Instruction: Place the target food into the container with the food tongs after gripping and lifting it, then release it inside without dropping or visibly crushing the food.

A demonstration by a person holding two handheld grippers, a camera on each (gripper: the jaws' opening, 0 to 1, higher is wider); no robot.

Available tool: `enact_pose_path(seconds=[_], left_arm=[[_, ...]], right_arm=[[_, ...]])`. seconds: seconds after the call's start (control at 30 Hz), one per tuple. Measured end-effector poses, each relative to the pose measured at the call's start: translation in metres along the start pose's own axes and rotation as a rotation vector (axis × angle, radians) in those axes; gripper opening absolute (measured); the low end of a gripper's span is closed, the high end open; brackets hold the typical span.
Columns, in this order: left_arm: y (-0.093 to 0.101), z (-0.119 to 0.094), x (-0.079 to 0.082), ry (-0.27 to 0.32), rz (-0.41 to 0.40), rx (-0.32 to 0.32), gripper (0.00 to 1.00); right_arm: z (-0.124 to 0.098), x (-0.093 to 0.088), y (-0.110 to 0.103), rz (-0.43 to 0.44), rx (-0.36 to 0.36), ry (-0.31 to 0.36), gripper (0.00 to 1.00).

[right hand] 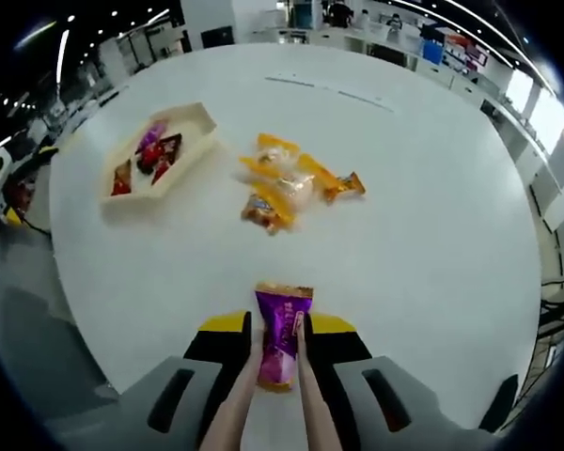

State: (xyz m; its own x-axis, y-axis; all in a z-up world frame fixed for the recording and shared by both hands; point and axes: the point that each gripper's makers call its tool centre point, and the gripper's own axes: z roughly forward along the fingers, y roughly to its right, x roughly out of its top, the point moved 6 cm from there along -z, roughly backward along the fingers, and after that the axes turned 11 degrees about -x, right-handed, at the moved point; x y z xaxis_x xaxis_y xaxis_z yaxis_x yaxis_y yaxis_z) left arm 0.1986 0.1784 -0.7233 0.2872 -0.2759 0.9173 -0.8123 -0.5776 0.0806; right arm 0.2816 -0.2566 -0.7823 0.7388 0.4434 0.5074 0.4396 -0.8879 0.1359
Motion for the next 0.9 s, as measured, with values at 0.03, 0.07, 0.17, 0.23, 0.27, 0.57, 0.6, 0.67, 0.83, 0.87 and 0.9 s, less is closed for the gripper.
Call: enact_pose_path(seconds=[0.03, 0.07, 0.17, 0.23, 0.27, 0.57, 0.6, 0.67, 0.83, 0.87, 0.9], left_arm=[[0.0002, 0.0, 0.0002, 0.0, 0.001, 0.0, 0.99], [0.0002, 0.0, 0.0002, 0.0, 0.001, 0.0, 0.99], [0.0004, -0.0001, 0.0004, -0.001, 0.002, 0.001, 0.99], [0.0005, -0.0002, 0.0005, -0.001, 0.002, 0.003, 0.98], [0.0003, -0.0001, 0.0006, 0.0, 0.002, 0.004, 0.98], [0.0001, 0.0001, 0.0002, -0.004, 0.004, 0.005, 0.98], [-0.0005, 0.0002, -0.0005, -0.004, 0.004, 0.005, 0.98], [-0.0007, 0.0002, -0.0008, -0.004, 0.004, 0.006, 0.98], [-0.0004, 0.0002, -0.0006, -0.005, 0.003, 0.007, 0.98], [-0.0001, 0.0003, -0.0005, -0.007, 0.004, 0.006, 0.98], [0.0, 0.0004, -0.0005, -0.008, 0.004, 0.006, 0.98]], right_arm=[[-0.0003, 0.0001, -0.0003, -0.001, -0.001, 0.0, 0.21], [-0.0003, 0.0001, -0.0003, -0.002, -0.001, 0.0, 0.21], [-0.0007, -0.0001, -0.0006, -0.004, -0.001, 0.0, 0.21], [-0.0015, -0.0003, -0.001, -0.003, -0.002, 0.003, 0.21], [-0.0016, -0.0007, -0.0008, -0.002, -0.002, 0.006, 0.21], [-0.0014, -0.0023, -0.0002, -0.006, 0.003, 0.026, 0.22], [-0.0014, -0.0025, -0.0002, -0.006, 0.003, 0.028, 0.22], [-0.0015, -0.003, -0.0002, -0.01, 0.005, 0.034, 0.22], [-0.003, -0.0038, -0.001, -0.016, 0.009, 0.047, 0.22], [-0.0029, -0.0038, -0.0009, -0.016, 0.01, 0.048, 0.22], [-0.0027, -0.0038, -0.0006, -0.016, 0.009, 0.048, 0.22]])
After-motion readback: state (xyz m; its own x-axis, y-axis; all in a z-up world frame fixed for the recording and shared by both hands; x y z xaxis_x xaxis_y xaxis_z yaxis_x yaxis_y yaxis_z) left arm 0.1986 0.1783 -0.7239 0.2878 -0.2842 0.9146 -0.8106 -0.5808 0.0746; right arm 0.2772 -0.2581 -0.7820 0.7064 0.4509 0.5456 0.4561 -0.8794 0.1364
